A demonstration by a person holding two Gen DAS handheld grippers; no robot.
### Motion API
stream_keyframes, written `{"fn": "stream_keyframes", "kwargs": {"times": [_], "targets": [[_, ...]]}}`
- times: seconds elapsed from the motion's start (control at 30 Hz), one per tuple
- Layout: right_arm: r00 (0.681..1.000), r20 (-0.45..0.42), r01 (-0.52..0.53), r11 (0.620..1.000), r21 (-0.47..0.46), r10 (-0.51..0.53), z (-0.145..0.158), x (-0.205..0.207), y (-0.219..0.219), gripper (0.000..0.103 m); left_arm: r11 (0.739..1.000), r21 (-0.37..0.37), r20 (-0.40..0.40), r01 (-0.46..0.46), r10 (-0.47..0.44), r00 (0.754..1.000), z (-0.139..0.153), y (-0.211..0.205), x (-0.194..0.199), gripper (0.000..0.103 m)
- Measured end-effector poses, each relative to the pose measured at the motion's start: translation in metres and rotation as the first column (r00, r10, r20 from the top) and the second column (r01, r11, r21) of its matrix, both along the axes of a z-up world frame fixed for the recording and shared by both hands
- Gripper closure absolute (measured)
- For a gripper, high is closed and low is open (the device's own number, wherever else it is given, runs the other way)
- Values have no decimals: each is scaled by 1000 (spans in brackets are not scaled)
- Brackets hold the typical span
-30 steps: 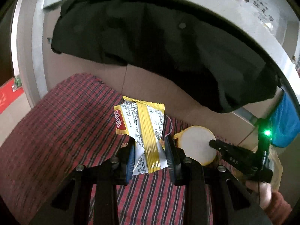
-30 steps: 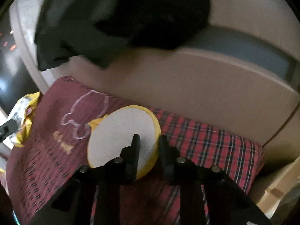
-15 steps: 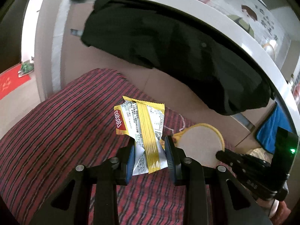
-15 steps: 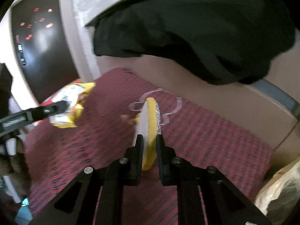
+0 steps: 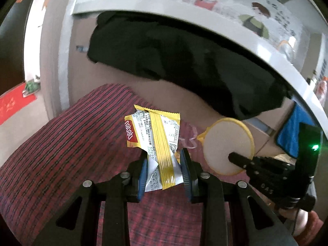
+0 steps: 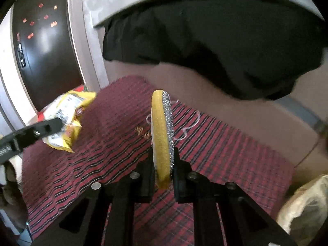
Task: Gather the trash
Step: 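Carry the wrapper and round sponge over the bin and open both grippers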
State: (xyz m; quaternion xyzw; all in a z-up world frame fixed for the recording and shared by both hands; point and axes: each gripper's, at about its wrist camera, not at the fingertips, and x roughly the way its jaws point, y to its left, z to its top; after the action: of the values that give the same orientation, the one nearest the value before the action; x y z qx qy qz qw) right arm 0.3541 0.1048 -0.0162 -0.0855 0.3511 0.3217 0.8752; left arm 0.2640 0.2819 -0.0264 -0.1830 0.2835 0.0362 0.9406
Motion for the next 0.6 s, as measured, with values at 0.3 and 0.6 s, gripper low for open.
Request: {"fn": "stream_keyframes", "kwargs": {"times": [0.3,0.6], "targets": [[985,142,81,992,101,-95,61,-46,-106,90,990,124,132,64,-80,988,43,-117,-26,72],[943,234,203,967,156,-236,86,-85,-214,90,965,203,189,164,-203,961,58,-238,-40,72]]}}
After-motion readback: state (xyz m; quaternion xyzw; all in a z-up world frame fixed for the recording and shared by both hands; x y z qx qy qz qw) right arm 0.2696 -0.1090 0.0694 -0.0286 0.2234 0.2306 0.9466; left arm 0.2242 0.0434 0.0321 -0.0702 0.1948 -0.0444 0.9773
